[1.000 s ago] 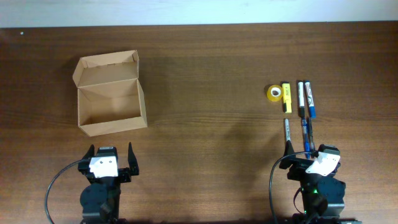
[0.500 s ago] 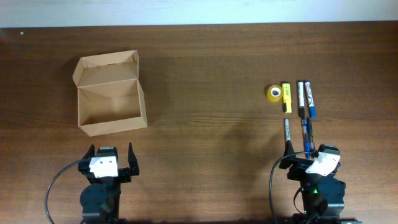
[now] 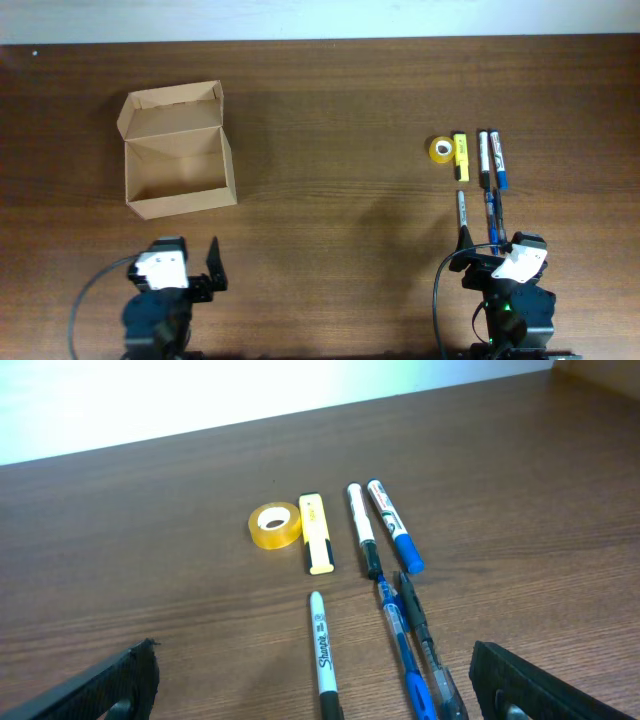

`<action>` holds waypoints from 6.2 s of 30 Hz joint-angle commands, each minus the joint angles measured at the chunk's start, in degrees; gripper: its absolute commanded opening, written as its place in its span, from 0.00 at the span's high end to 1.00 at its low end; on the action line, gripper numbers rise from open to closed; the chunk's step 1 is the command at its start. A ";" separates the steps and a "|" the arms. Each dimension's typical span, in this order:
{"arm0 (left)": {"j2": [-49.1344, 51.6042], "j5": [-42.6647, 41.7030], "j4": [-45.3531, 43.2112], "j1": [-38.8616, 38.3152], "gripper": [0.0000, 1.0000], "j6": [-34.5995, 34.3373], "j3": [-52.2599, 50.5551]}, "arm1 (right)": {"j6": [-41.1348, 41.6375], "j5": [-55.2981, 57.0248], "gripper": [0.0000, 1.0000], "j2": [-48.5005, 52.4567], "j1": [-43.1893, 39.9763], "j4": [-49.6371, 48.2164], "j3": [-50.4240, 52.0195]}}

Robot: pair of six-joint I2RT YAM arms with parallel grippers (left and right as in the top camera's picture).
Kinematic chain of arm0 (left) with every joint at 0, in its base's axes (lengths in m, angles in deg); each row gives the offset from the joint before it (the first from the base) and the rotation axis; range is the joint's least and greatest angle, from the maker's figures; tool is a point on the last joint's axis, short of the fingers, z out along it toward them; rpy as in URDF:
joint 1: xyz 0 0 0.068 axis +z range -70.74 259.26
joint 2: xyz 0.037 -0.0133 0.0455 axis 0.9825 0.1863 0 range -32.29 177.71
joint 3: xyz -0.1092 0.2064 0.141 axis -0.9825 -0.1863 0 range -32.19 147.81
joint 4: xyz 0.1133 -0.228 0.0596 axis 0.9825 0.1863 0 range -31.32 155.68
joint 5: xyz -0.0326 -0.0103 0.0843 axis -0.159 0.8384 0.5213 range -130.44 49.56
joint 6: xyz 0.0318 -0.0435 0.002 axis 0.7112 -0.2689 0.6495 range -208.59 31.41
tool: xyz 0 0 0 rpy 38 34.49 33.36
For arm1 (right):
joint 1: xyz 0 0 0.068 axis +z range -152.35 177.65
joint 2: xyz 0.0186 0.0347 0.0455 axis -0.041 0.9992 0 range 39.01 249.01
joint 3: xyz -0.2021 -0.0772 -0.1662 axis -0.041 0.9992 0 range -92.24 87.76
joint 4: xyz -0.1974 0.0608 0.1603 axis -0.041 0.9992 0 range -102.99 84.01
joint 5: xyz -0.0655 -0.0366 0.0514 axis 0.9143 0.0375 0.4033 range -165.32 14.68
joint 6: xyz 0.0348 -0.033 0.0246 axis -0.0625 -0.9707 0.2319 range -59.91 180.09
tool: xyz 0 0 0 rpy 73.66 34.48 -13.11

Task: Pack container

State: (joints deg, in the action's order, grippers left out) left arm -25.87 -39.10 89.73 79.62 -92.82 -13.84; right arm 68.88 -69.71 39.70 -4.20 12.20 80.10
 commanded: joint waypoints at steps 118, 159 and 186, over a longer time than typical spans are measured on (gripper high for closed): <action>135.08 11.85 30.51 -46.31 0.98 -30.91 119.27 | -0.13 0.90 0.01 -0.55 -0.48 0.02 0.39; 137.24 16.72 35.93 -44.33 0.54 -24.17 137.74 | -0.15 0.90 0.01 -0.55 -0.48 0.02 0.39; 119.99 19.89 65.61 -7.89 0.43 -11.98 161.33 | -0.13 0.90 0.01 -0.55 -0.48 0.02 0.42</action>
State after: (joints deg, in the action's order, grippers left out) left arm 100.04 -18.92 155.14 69.04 -109.43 146.74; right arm 68.86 -69.69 39.64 -4.20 12.20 80.12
